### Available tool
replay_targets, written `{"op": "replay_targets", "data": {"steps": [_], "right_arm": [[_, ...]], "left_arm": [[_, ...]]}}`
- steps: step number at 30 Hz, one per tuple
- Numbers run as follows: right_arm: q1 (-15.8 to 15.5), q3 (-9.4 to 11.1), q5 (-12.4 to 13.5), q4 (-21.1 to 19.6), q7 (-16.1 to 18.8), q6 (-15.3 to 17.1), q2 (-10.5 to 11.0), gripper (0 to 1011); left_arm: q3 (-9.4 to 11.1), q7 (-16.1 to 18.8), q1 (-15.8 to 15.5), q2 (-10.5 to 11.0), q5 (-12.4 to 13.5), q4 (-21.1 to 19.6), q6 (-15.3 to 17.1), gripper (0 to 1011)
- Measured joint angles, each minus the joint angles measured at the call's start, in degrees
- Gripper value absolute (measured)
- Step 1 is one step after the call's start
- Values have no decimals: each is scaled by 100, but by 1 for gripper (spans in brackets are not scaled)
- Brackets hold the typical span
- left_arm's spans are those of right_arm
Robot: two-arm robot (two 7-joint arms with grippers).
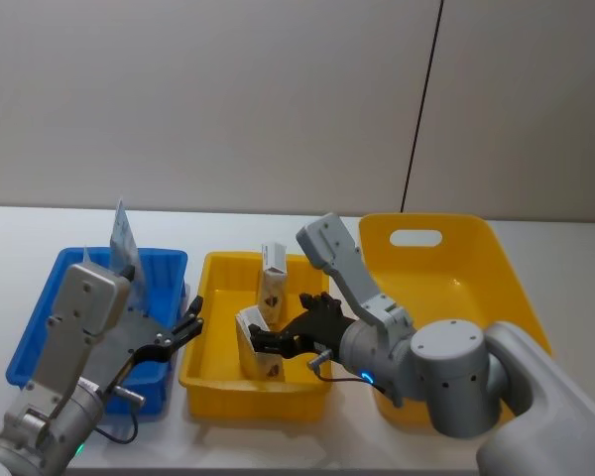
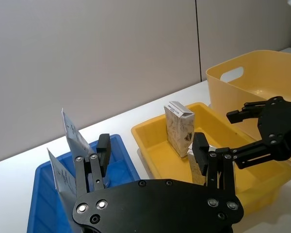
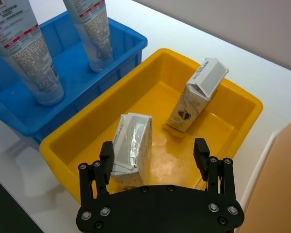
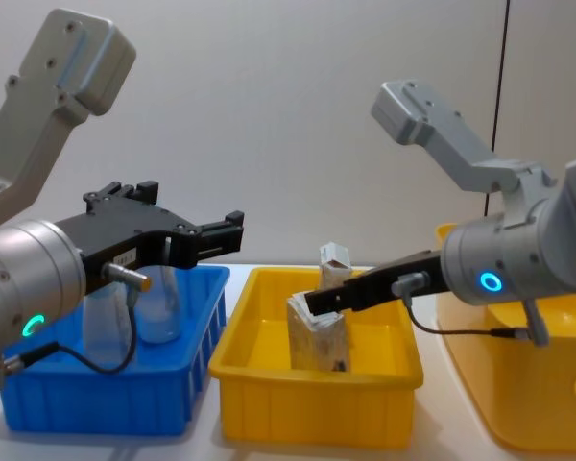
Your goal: Bimanual collaborative sorting of washing and personal care products
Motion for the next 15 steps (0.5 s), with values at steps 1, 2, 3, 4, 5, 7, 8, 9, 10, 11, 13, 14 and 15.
{"op": "replay_targets", "data": {"steps": [1,2,3,4,5,7,8,9,10,11,13,14,15], "right_arm": [[23,-17,-18,40,18,-26,-14,1004],[37,-27,-27,64,28,-40,-22,1004],[58,-41,-40,91,43,-60,-33,1004],[68,-50,-51,112,53,-73,-43,1004],[77,-57,-60,125,58,-81,-50,1004],[102,-80,-83,163,81,-111,-71,1003],[110,-88,-91,177,89,-121,-80,1003],[115,-93,-96,186,93,-125,-85,1004],[130,-110,-113,214,107,-138,-101,1004],[133,-112,-116,218,110,-141,-104,1004],[154,-137,-134,263,124,-148,-130,1004],[160,-143,-143,279,128,-148,-139,1004],[165,-149,-152,292,132,-146,-145,1004]], "left_arm": [[0,0,0,0,0,0,0,1001],[0,0,0,-1,0,0,0,1001],[0,0,0,0,0,0,0,1001],[0,0,0,0,0,0,0,1001],[0,0,0,0,0,0,0,1001],[0,0,0,0,0,0,0,1001],[0,0,0,0,0,0,0,1001],[0,0,0,0,0,0,0,1001],[0,0,0,0,0,0,0,1001],[0,0,0,0,0,0,0,1001],[0,0,0,0,0,0,0,1001],[0,0,0,0,0,0,0,1001],[0,0,0,0,0,0,0,1001]]}}
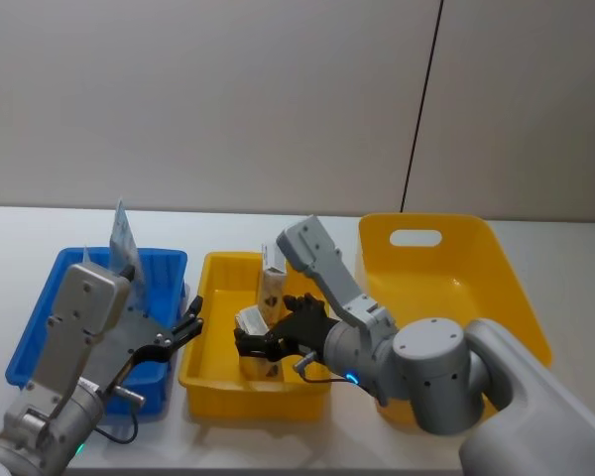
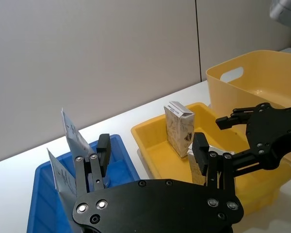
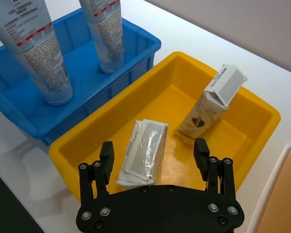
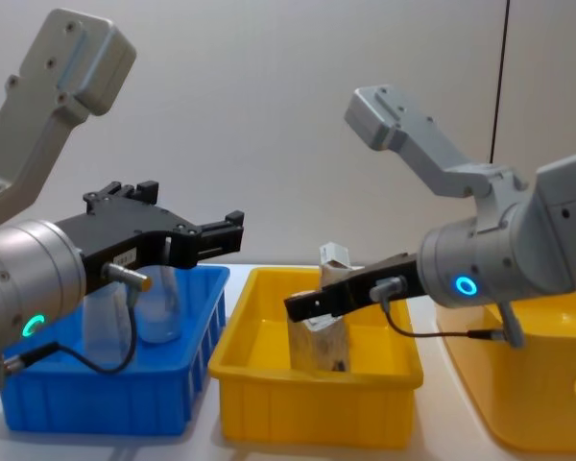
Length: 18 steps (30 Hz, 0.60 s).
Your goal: Bimanual collaborative sorting of washing and personal care products
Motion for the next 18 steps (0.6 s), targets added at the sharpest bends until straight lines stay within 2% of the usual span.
{"op": "replay_targets", "data": {"steps": [15,18], "right_arm": [[167,-90,-120,401,14,233,-231,1004],[214,-97,-138,518,10,283,-282,962]], "left_arm": [[0,0,0,0,0,0,0,1001],[0,0,0,0,0,0,0,1001]]}}
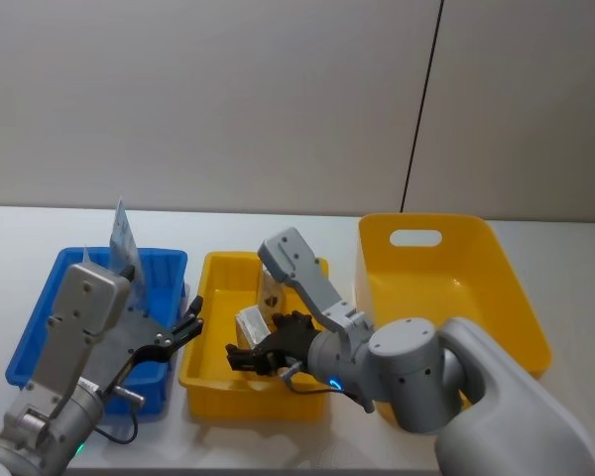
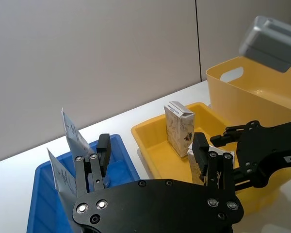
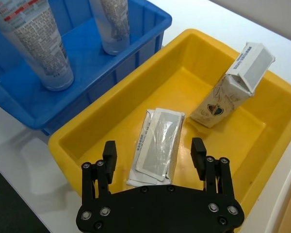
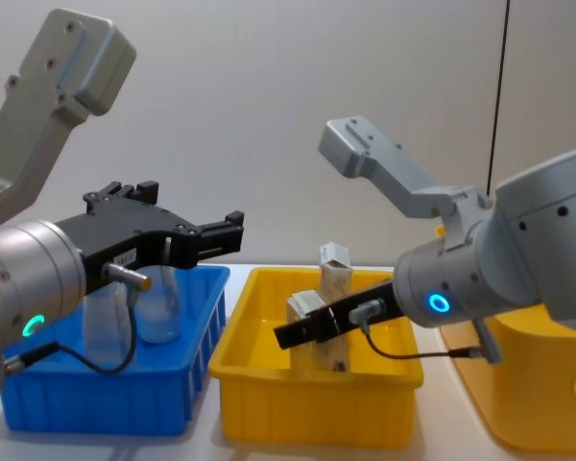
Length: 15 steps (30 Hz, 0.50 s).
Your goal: Bimanual collaborative sorting of washing and personal care products
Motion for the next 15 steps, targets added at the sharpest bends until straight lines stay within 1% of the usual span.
{"op": "replay_targets", "data": {"steps": [6,7,9,11,14,15], "right_arm": [[92,-20,-39,228,6,36,-90,819],[105,-23,-45,261,9,37,-103,761],[133,-29,-58,328,13,37,-128,729],[151,-34,-72,382,15,36,-145,646],[177,-40,-96,451,16,31,-171,570],[182,-41,-102,463,16,28,-176,505]], "left_arm": [[0,0,0,0,0,0,0,1001],[0,0,0,0,0,0,0,1001],[0,0,0,0,0,0,0,1001],[0,0,0,0,0,0,0,1001],[0,0,0,0,0,0,0,1001],[0,0,0,0,0,0,0,1001]]}}
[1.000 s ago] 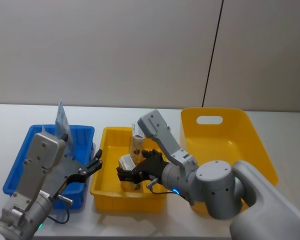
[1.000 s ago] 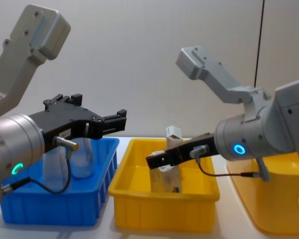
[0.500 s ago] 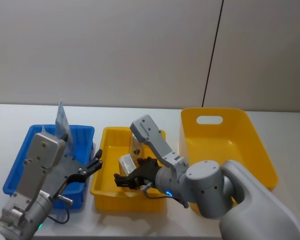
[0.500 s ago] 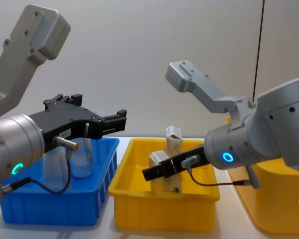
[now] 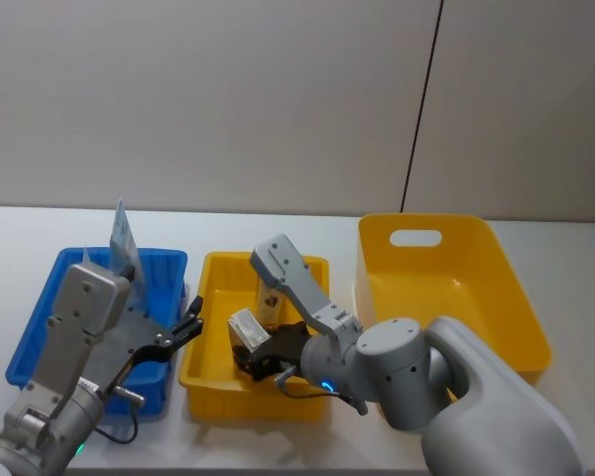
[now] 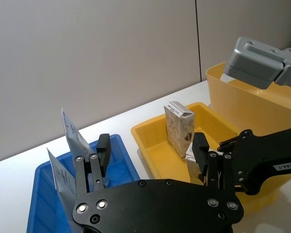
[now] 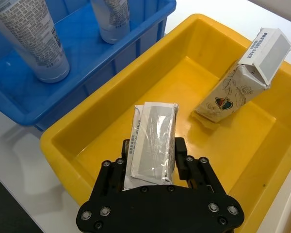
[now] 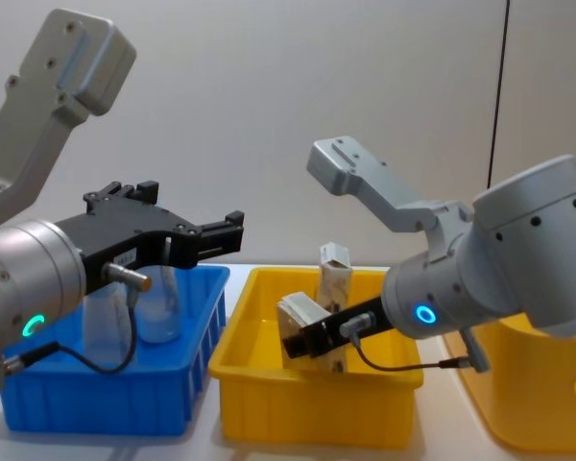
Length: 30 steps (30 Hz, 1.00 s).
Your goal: Bimanual collaborative sorting of washing and personal care products
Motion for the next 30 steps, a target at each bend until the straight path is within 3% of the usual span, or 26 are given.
{"op": "replay_targets", "data": {"steps": [5,15,24,30], "right_arm": [[13,-5,-51,37,-13,-25,-22,378],[-144,28,-196,-284,-253,-80,33,371],[-541,187,-377,-1170,-666,-85,231,371],[-966,413,-449,-2026,-948,-51,437,371]], "left_arm": [[0,0,0,0,0,0,0,1001],[0,0,0,0,0,0,0,1001],[0,0,0,0,0,0,0,1001],[0,0,0,0,0,0,0,1001]]}}
